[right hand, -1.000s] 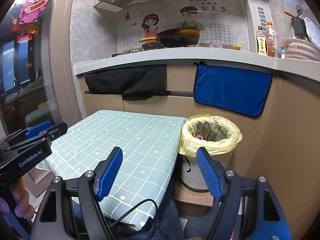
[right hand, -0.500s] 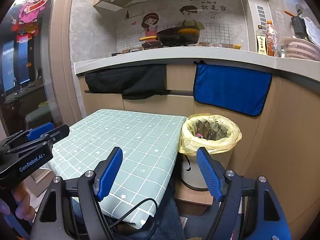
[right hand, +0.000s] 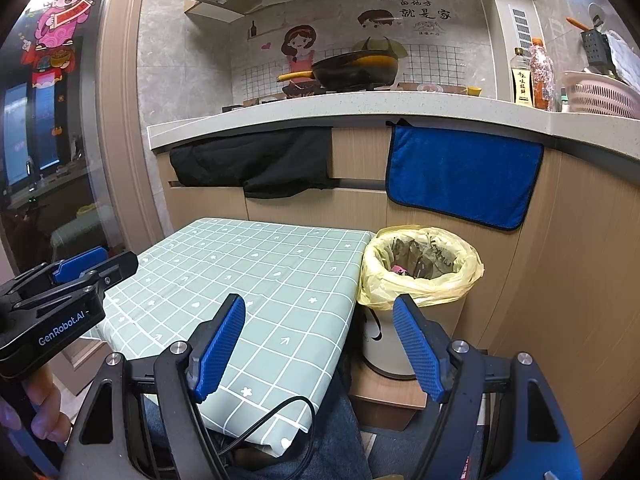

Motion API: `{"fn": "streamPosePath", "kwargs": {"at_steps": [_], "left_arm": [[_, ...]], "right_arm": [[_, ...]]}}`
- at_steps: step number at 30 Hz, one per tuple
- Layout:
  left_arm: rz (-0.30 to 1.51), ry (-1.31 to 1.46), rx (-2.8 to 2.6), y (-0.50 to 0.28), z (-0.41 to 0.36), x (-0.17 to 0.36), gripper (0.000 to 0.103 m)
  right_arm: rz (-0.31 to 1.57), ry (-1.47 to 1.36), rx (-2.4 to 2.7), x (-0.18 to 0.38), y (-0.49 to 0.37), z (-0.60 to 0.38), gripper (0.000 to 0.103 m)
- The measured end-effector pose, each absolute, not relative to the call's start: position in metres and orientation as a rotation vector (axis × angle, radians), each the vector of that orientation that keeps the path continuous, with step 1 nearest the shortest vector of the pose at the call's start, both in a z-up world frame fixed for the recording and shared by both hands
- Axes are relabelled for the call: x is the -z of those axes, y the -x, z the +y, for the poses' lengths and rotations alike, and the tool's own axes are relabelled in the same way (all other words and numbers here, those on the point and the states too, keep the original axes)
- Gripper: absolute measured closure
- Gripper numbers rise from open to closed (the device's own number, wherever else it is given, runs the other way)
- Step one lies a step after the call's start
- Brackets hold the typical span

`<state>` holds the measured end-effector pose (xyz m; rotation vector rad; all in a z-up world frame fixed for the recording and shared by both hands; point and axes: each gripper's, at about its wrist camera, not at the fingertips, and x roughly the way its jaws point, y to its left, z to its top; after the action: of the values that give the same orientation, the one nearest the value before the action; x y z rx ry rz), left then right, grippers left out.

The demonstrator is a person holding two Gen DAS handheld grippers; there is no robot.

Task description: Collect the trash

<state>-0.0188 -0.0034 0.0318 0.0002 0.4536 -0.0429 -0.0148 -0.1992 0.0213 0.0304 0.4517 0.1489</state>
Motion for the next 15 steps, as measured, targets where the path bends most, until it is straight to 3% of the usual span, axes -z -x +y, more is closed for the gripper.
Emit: {"fn": "streamPosePath", "kwargs": {"at_steps": [15], "left_arm": [[0.459,-0.004,0.072,0.0183,0.0018,-0.0288,0.058]], "right_arm": [[0.449,-0.036,-0.14,-0.0223,0.0156,-0.1991,0.029]]}}
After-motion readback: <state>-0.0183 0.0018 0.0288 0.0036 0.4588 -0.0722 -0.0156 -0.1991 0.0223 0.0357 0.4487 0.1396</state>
